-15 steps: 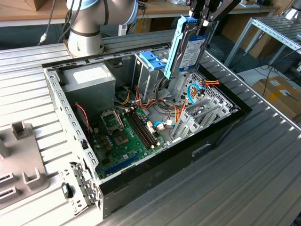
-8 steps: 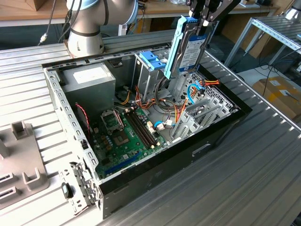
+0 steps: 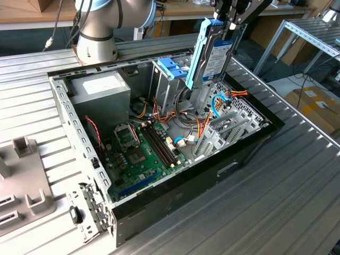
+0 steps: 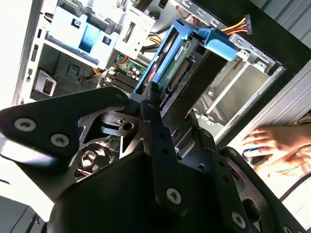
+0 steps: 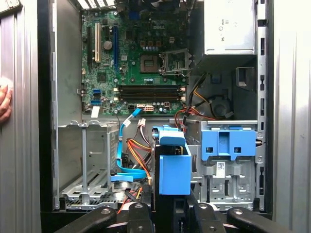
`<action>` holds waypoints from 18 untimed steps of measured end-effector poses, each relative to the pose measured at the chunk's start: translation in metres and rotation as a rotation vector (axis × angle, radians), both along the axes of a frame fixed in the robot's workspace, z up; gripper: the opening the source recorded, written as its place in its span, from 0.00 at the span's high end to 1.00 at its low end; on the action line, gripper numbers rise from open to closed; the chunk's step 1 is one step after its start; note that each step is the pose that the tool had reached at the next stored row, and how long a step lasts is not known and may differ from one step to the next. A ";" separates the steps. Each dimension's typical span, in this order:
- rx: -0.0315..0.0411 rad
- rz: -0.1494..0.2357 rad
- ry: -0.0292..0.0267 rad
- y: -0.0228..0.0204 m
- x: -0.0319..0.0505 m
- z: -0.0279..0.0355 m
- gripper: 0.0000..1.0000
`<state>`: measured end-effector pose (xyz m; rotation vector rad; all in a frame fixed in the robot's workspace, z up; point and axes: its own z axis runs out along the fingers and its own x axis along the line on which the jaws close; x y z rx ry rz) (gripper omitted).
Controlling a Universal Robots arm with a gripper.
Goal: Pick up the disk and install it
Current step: 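Pick up the disk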
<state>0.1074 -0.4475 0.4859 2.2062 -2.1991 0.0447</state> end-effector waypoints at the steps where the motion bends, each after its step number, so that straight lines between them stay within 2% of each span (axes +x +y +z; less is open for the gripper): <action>1: -0.0001 0.000 0.0000 -0.0038 0.0000 0.0000 0.65; 2: 0.0001 0.000 0.0000 -0.0061 0.0000 0.0000 0.65; 7: -0.0002 0.000 0.0000 -0.0064 0.0000 0.0002 0.65; 13: 0.0001 0.000 0.0000 -0.0076 0.0000 0.0040 0.65; 15: 0.0001 0.000 0.0000 -0.0107 0.0000 0.0040 0.65; 18: -0.0001 0.000 0.0000 -0.0212 0.0000 0.0041 0.65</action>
